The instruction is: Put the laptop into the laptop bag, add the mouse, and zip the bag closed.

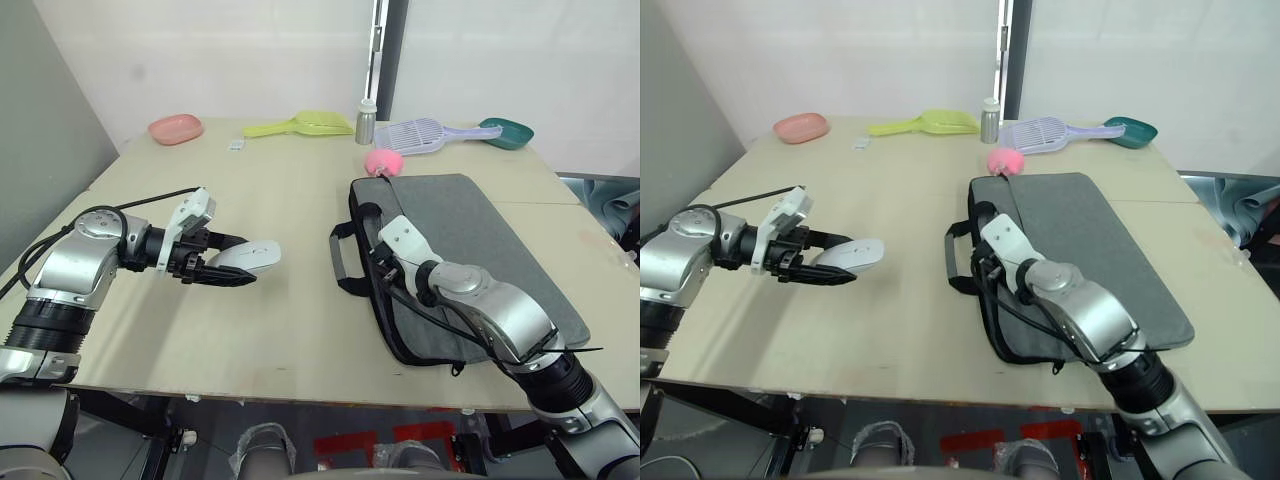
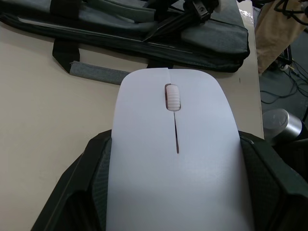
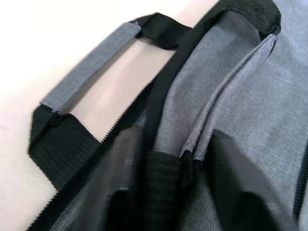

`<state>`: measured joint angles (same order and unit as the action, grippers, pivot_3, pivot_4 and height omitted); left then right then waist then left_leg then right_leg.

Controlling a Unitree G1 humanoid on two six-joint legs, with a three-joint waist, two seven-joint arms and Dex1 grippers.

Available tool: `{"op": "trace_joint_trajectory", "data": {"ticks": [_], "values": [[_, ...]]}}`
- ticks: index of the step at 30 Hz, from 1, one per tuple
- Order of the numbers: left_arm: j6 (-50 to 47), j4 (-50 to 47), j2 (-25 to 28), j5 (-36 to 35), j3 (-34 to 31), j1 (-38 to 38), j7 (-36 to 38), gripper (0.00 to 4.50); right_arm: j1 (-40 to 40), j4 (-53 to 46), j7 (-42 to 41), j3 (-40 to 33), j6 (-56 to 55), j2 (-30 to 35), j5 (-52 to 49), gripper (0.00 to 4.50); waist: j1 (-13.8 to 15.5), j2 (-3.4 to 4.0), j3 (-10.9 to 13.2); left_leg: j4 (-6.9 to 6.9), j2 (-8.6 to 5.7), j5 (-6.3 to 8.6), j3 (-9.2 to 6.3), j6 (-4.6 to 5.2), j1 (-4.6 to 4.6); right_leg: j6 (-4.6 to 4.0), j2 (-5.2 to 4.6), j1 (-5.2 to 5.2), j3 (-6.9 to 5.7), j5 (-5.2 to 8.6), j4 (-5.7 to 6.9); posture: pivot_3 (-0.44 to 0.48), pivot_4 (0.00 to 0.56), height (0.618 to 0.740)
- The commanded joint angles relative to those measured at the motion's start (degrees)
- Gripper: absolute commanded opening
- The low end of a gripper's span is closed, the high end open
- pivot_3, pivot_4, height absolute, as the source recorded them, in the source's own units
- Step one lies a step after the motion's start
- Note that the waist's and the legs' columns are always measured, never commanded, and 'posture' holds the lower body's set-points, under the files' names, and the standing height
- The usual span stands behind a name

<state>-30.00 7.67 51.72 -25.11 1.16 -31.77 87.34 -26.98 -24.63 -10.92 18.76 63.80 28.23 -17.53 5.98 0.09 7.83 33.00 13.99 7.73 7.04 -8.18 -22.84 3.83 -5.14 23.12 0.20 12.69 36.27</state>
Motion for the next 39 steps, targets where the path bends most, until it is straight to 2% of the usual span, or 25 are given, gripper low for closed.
{"op": "trace_joint_trajectory", "data": {"ticks": [1,2,3,12,21,29,34,39], "values": [[1.74,-1.19,-0.44,-0.13,0.10,-0.60,0.20,2.87,-0.05,1.34,-1.54,-2.81,1.48,0.32,0.54,0.35,0.08,0.00,0.00,0.01,0.00,0.00,0.00,0.00,0.00,0.00,0.00,0.00,0.00,0.00,0.00,0.000,0.150,0.740],[2.86,-0.82,-1.10,0.55,0.67,-0.82,0.00,2.87,-0.35,1.04,-1.86,-4.27,2.12,-0.07,-0.02,0.06,0.15,0.00,0.00,0.01,0.00,0.00,0.00,0.00,0.00,0.00,-0.01,0.00,0.00,0.00,0.00,0.000,0.150,0.740],[4.28,-0.10,-2.05,1.37,1.23,-1.31,-0.41,2.87,-1.02,0.52,-2.43,-6.36,3.58,-0.79,-1.28,0.02,0.21,0.00,0.00,0.01,-0.02,0.00,0.00,0.01,0.00,0.00,-0.02,-0.01,0.00,0.00,0.01,0.000,0.150,0.740],[10.43,8.21,-10.82,4.90,4.69,-7.60,-2.58,2.87,-9.11,-7.11,-7.43,-23.82,17.02,-3.49,-12.00,0.02,0.30,0.02,0.02,0.12,-0.02,-0.05,-0.01,0.08,-0.07,-0.02,-0.03,0.03,-0.01,-0.01,0.12,0.000,0.150,0.740],[14.85,17.99,-20.72,9.15,7.99,-15.01,-6.21,2.87,-18.59,-8.33,-9.86,-38.77,26.36,-4.38,-18.19,0.02,0.28,0.06,0.05,0.11,-0.01,-0.07,-0.01,0.12,-0.08,-0.05,-0.01,0.05,0.00,0.01,0.17,0.000,0.150,0.740],[23.20,31.51,-31.32,16.53,11.14,-21.67,-13.44,2.87,-17.22,-8.53,-11.53,-39.44,26.08,-2.04,-20.58,0.02,0.63,0.07,0.06,0.04,-0.02,-0.10,0.00,0.18,-0.11,0.07,-0.01,0.06,-0.02,-0.06,0.11,0.000,0.150,0.740],[29.16,37.65,-36.31,21.00,13.60,-24.67,-16.18,2.87,-16.74,-9.02,-11.31,-39.00,26.00,-2.61,-21.16,0.02,1.14,0.06,0.06,0.03,-0.02,-0.11,0.00,0.21,-0.12,0.07,-0.02,0.06,-0.02,-0.06,0.11,0.000,0.150,0.740],[32.58,45.20,-42.50,24.50,13.87,-29.34,-23.01,2.87,-15.89,-9.93,-10.88,-38.53,26.19,-3.64,-21.40,0.02,1.54,0.06,0.06,0.08,-0.03,-0.11,0.00,0.23,-0.12,0.05,-0.03,0.06,0.01,-0.05,0.13,0.000,0.150,0.740]]}}
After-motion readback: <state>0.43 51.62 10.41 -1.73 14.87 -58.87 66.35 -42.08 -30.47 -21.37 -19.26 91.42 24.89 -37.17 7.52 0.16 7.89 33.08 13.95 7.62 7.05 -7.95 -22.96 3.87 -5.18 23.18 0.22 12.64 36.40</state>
